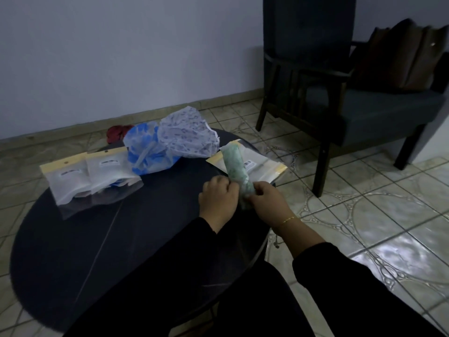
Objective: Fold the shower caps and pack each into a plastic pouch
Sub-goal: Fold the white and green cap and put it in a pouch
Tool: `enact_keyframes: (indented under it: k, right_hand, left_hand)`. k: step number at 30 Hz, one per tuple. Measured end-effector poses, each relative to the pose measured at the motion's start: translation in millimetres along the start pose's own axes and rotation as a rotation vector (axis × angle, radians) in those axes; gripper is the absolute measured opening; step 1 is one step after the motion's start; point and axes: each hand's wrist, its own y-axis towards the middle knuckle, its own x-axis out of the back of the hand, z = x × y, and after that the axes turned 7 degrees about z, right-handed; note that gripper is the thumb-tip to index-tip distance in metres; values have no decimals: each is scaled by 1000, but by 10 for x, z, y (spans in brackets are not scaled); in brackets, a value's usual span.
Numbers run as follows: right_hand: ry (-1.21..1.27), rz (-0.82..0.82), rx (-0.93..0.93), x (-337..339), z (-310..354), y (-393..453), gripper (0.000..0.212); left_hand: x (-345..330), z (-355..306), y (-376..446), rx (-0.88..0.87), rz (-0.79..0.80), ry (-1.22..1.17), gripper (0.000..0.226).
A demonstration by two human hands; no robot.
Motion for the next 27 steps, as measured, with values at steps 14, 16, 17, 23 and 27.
enact_keyframes:
  k: [14, 16, 17, 23, 27]
  right_hand:
    - [-16, -204, 12, -160, -16, 31, 17]
    - [-79, -236, -6, -216, -18, 18, 10]
    - [-133, -254, -19, -246, -18, 9, 9]
    - [-271, -248, -65, -373, 130, -118, 22]
    - [-206, -158, -11, -522, 197, -172, 18]
  left_hand:
    - [-11, 350, 59, -447, -66, 485, 28]
    - [6, 391, 15, -472, -81, 475, 25]
    - [13, 408, -20, -479, -98, 479, 23]
    - [166, 540, -313, -498, -185, 525, 24]
    - [317, 687, -496, -382, -134, 484, 24]
